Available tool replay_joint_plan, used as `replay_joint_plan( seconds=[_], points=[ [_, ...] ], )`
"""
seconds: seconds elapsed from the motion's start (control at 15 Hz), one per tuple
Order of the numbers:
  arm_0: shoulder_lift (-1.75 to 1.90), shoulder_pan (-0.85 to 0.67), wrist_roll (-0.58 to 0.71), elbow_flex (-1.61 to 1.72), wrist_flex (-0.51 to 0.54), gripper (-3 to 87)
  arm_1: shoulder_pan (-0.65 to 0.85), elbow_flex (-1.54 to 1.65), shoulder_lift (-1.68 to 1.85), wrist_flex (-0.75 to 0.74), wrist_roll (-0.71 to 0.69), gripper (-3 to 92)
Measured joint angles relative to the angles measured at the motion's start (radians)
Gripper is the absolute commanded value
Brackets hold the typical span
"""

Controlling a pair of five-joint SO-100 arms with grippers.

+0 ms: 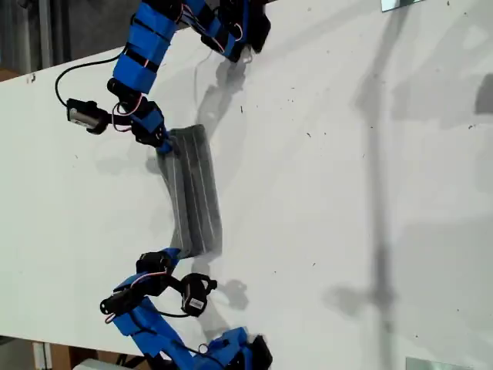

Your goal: Grasp corners of a square towel and fold twice.

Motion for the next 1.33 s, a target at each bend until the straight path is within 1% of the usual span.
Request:
replay_joint_plan(
  seconds=[0.13, 0.33, 0.47, 0.6, 0.73, 0.87, 1.0, 1.13, 1.2, 1.33],
  points=[
    [-0.149, -0.054, 0.075, -0.181, 0.003, 0.0, 0.043, -0.049, -0.011, -0.046, -0.038, -0.1],
    [-0.238, -0.173, 0.158, -0.242, -0.006, 0.0, 0.109, -0.069, -0.018, -0.112, -0.103, -0.1],
    [-0.285, -0.252, 0.169, -0.244, -0.028, 0.0, 0.127, -0.067, -0.067, -0.189, -0.133, -0.1],
    [-0.350, -0.325, 0.164, -0.244, -0.051, 0.0, 0.137, -0.069, -0.189, -0.206, -0.137, -0.1],
    [-0.393, -0.348, 0.166, -0.244, -0.052, 0.0, 0.132, -0.069, -0.247, -0.201, -0.137, -0.1],
    [-0.394, -0.336, 0.163, -0.249, -0.032, 0.0, 0.115, -0.069, -0.252, -0.164, -0.133, -0.1],
    [-0.394, -0.291, 0.169, -0.250, 0.015, 0.0, 0.104, -0.084, -0.256, -0.092, -0.106, -0.1],
    [-0.373, -0.225, 0.160, -0.244, 0.040, 0.0, 0.101, -0.163, -0.275, 0.080, -0.060, -0.1],
    [-0.357, -0.186, 0.137, -0.244, 0.041, 0.0, 0.098, -0.176, -0.273, 0.135, -0.052, -0.1],
    [-0.356, -0.129, 0.103, -0.221, 0.048, 0.0, 0.101, -0.176, -0.305, 0.160, -0.051, -0.1]
  ],
)
